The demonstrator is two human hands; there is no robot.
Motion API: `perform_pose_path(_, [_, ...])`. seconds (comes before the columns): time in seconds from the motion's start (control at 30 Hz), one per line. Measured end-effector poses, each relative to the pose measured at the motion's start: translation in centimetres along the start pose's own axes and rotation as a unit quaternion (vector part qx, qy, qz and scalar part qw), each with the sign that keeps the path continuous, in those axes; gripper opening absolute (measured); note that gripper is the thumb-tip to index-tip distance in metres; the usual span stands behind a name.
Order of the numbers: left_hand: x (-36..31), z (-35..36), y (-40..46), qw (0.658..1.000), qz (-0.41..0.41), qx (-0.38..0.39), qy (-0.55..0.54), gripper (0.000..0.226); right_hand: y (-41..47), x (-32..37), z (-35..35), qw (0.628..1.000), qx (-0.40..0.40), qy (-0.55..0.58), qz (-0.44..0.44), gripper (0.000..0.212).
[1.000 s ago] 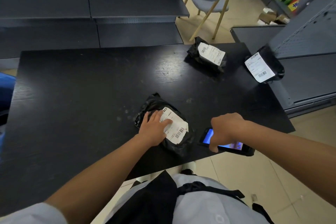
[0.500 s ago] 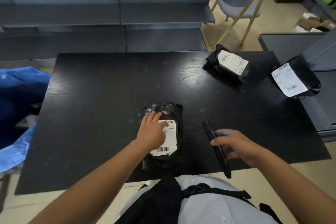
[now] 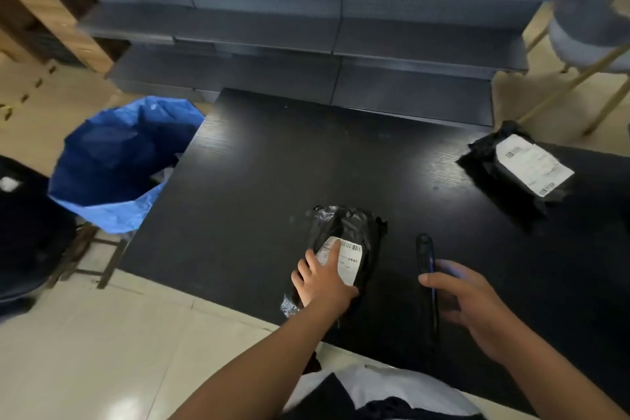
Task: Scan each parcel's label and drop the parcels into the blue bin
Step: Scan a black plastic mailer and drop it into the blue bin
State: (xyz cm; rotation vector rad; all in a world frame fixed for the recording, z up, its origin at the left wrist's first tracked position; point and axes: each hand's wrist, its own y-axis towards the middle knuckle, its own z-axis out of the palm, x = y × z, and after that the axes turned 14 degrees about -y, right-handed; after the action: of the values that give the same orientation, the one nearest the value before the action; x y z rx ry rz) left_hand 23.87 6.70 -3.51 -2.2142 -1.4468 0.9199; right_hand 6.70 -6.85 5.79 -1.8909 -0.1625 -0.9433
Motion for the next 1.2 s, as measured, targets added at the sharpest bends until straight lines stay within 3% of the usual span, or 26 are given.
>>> perform_pose_path(0.17, [3.7, -1.0, -0.4, 0.999, 0.002, 0.004, 0.032, 0.115, 1.3, 2.3, 2.2, 0.998, 0.054, -0.016, -0.027, 0.027])
perform_pose_path(0.33, [9.4, -4.9, -0.3, 0.998, -0.044, -0.033, -0.023, 0.113, 2.1, 5.0, 6.8, 0.993, 0.103, -0.048, -0.041, 0.042])
perform_pose_path(0.53, [15.3, -19.7, 2.5, 0.980, -0.044, -0.181, -0.075, 0.111, 2.2, 9.5, 11.4, 0.988, 0.102, -0.072, -0.091, 0.026])
perform_pose_path(0.67, [18.4, -32.3, 6.2, 0.956, -0.035, -0.290, -0.031, 0.115, 2.1, 11.8, 13.5, 0.987, 0.091, -0.071, -0.115, 0.033])
perform_pose_path(0.77, [18.5, -36.7, 8.1, 0.937, 0.017, -0.344, -0.055, 0.094, 2.1, 12.1, 14.5, 0.989, 0.071, -0.055, -0.115, 0.044])
perform_pose_path(0.83, [17.1, -35.8, 9.0, 0.950, 0.084, -0.278, -0.118, 0.074, 1.9, 11.7, 14.6, 0.992, 0.057, -0.030, -0.112, 0.054])
perform_pose_path(0.97, [12.4, -28.0, 10.2, 0.985, 0.150, -0.009, -0.083, 0.042, 0.9, 9.7, 13.1, 0.995, 0.011, 0.032, -0.095, 0.060])
perform_pose_path(1.07, [6.9, -21.7, 10.0, 0.971, 0.224, 0.057, -0.064, 0.037, -0.2, 7.3, 10.5, 0.993, -0.045, 0.075, -0.078, 0.076])
perform_pose_path(1.2, [-1.8, -14.6, 8.0, 0.938, 0.314, 0.144, -0.034, 0.035, -2.8, 3.6, 5.9, 0.977, -0.144, 0.147, -0.059, 0.041])
